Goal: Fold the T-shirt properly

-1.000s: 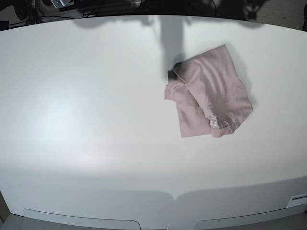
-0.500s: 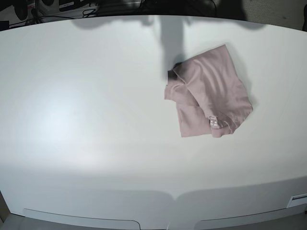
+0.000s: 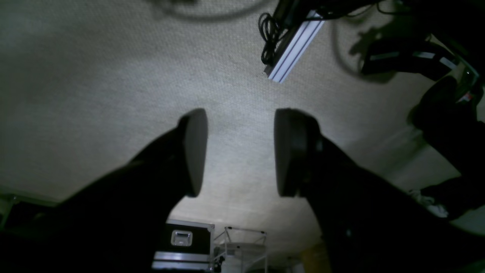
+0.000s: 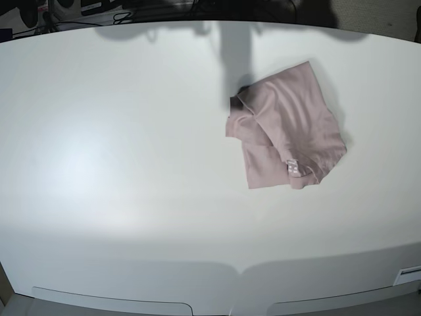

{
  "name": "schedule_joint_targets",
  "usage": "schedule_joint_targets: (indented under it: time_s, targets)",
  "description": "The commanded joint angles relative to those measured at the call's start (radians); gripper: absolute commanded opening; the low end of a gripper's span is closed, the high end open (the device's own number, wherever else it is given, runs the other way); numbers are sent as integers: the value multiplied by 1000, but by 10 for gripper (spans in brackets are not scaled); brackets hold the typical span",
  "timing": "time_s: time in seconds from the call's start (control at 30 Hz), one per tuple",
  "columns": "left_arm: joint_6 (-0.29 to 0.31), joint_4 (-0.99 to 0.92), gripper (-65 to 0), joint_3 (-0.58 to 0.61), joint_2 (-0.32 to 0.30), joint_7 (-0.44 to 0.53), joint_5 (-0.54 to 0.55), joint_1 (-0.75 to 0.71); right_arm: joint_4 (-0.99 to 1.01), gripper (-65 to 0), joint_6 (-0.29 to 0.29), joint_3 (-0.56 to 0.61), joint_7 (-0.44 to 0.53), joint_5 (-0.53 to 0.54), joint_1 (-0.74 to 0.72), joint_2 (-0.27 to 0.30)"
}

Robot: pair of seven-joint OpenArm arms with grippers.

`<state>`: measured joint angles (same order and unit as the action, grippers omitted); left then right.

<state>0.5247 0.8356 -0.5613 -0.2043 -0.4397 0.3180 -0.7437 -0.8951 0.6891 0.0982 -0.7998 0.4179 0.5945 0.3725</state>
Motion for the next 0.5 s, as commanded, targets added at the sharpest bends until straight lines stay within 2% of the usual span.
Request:
schedule_joint_targets:
  time_s: [0.0, 0.13, 0.17, 0.27, 0.33, 0.47]
  targets:
    - [3, -19, -371, -6, -10, 17, -10, -9, 6, -309, 9, 10, -2, 0, 5, 24]
    - [-1, -114, -371, -6, -10, 143, -87, 52, 17, -309, 9, 35, 30, -23, -13, 53]
    - [-24, -138, -371, -6, -9, 191, -120, 72, 17, -309, 9, 35, 43, -47, -16, 55]
    - [-162, -214, -371, -6, -10, 311, -193, 141, 17, -309, 2, 35, 115, -106, -26, 57]
    - [-198, -254, -371, -6, -10, 326, -230, 184, 17, -309, -11, 35, 159, -105, -36, 57]
    - [-196, -313, -371, -6, -10, 324, -240, 246, 28, -309, -25, 35, 242, -105, -70, 54]
